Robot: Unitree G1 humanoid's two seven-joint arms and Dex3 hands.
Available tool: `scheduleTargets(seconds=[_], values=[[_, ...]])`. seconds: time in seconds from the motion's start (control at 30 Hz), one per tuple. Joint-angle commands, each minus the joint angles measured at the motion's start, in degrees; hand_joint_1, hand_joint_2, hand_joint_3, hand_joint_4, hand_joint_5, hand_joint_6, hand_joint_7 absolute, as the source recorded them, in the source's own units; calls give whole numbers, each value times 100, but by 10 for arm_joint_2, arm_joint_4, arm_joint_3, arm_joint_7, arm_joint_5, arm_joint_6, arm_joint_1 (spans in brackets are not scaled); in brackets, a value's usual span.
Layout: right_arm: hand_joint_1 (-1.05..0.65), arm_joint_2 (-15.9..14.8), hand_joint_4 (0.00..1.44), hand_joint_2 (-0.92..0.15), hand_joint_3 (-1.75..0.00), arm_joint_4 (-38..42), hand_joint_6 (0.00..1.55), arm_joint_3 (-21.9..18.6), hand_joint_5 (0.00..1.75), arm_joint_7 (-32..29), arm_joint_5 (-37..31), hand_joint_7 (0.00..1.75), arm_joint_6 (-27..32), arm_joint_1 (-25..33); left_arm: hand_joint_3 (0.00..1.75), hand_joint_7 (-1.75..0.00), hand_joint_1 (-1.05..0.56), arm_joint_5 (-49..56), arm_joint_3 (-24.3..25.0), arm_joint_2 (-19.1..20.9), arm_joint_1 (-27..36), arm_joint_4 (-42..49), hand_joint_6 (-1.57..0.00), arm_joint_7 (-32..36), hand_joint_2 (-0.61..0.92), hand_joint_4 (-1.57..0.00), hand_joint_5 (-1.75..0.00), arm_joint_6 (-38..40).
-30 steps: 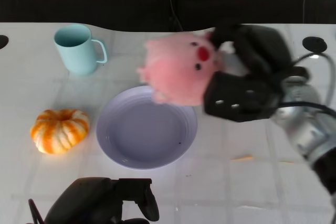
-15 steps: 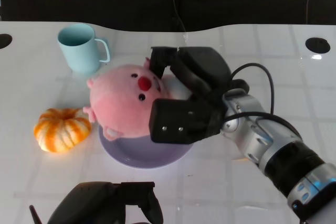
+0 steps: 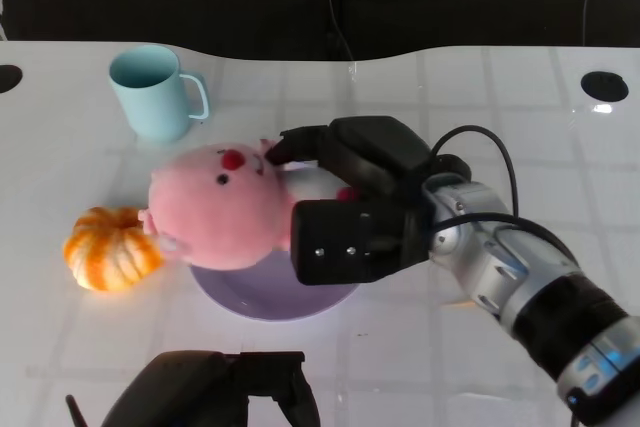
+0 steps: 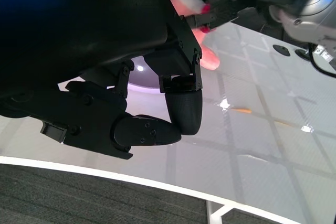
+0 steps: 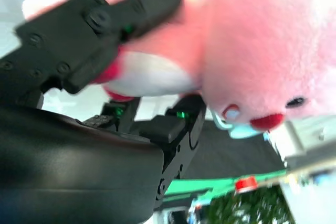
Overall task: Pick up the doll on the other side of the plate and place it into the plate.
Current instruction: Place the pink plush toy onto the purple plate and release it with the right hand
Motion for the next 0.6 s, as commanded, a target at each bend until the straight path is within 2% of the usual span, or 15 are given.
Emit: scheduleTargets(seconds=[0.03, 0.17, 0.4, 0.53, 0.6], values=[[-73, -31, 28, -92, -30, -53, 16, 17, 27, 67, -12, 0, 31, 13, 34, -116, -29, 4, 0, 3, 3, -8, -68, -3, 92, -66, -158, 6], [-81, -54, 21, -92, -27, -111, 12, 21, 22, 125, -19, 0, 55, 25, 34, -115, -28, 7, -3, 1, 1, -7, -69, -2, 92, -66, -157, 8], [-82, -84, 28, -92, -24, -201, 19, 8, 23, 172, -9, 3, 66, 50, 34, -111, -28, 1, 0, 1, 3, -7, -69, -2, 92, -67, -156, 6], [-70, -90, 43, -92, -24, -263, 30, -19, 29, 129, 2, 7, 51, 91, 33, -111, -28, 1, 1, 1, 2, -8, -70, -1, 92, -66, -157, 6], [-57, -97, 59, -92, -22, -295, 45, -39, 37, 86, 11, 13, 17, 122, 34, -112, -29, 1, 2, 2, 1, -8, -69, -2, 92, -66, -156, 7]])
